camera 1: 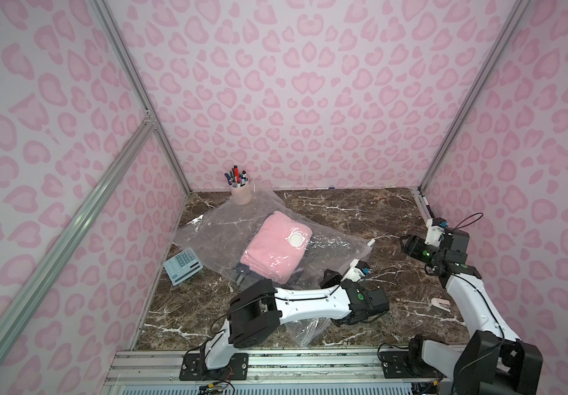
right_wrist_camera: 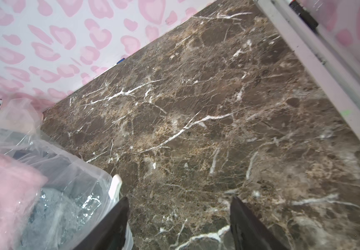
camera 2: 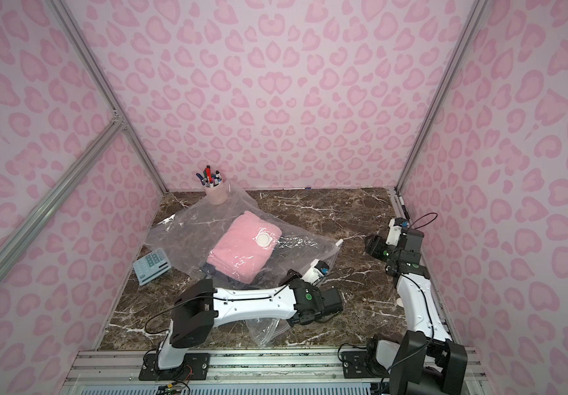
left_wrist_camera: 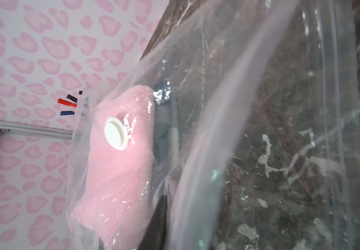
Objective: Take the blanket out of the vacuum bag
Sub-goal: Open the vacuum bag at the center of the board, then take out the blanket from the vacuum bag.
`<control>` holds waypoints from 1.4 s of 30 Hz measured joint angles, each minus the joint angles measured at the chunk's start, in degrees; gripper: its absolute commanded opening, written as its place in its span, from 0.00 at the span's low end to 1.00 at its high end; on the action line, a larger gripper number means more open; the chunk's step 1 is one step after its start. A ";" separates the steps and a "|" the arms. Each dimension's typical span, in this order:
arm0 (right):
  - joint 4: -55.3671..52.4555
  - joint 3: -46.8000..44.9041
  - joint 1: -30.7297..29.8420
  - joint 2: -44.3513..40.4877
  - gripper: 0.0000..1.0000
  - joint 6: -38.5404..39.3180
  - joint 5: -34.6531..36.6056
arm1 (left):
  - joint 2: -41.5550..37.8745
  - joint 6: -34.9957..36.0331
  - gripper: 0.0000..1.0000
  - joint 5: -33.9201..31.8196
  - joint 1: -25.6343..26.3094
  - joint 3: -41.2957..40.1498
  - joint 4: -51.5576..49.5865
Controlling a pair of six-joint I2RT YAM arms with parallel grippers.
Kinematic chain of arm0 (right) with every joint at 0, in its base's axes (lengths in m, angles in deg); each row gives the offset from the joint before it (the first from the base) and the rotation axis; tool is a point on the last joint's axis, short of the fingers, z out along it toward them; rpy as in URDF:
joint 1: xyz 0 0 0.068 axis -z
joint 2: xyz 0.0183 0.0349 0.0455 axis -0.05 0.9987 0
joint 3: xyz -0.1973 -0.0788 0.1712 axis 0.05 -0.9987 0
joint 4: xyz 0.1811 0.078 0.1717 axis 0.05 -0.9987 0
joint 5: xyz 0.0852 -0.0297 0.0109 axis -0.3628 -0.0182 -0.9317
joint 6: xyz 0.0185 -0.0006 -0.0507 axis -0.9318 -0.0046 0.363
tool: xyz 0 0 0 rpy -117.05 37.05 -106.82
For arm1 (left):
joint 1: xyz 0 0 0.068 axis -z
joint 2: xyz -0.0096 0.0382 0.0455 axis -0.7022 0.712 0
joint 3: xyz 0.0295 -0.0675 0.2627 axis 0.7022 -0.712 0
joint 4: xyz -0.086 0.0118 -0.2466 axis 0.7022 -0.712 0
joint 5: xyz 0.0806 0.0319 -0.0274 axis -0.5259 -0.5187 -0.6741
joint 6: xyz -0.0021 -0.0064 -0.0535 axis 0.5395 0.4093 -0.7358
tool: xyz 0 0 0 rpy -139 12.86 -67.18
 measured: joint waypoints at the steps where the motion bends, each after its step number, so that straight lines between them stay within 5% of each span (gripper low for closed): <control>1: 0.48 -0.72 -0.07 -0.42 0.73 -0.11 -0.92 | -2.91 1.20 0.04 0.85 -0.70 -2.21 2.54; 7: 3.45 -4.39 -4.63 -5.64 0.74 -2.62 -7.43 | -19.65 11.93 0.04 14.40 -9.64 -18.23 24.87; 12: 5.60 -4.57 -14.14 -11.56 0.73 -7.39 -10.05 | -20.79 17.16 0.04 21.11 -14.21 -20.09 33.92; 19: 9.46 -11.74 -29.03 -23.26 0.74 -18.64 -8.63 | -21.38 19.34 0.04 17.00 -15.41 -15.10 40.02; 24: 15.85 -18.47 -33.24 -25.88 0.72 -27.85 -4.72 | -22.01 19.76 0.04 13.70 -15.52 -14.32 41.75; 33: 25.55 -10.67 -45.22 -8.15 0.72 -29.70 0.28 | -34.49 19.37 0.04 11.50 -15.45 -27.19 47.65; 42: 38.58 -2.27 -56.54 14.14 0.71 -30.84 3.06 | -39.52 21.90 0.04 12.96 -16.24 -31.87 51.63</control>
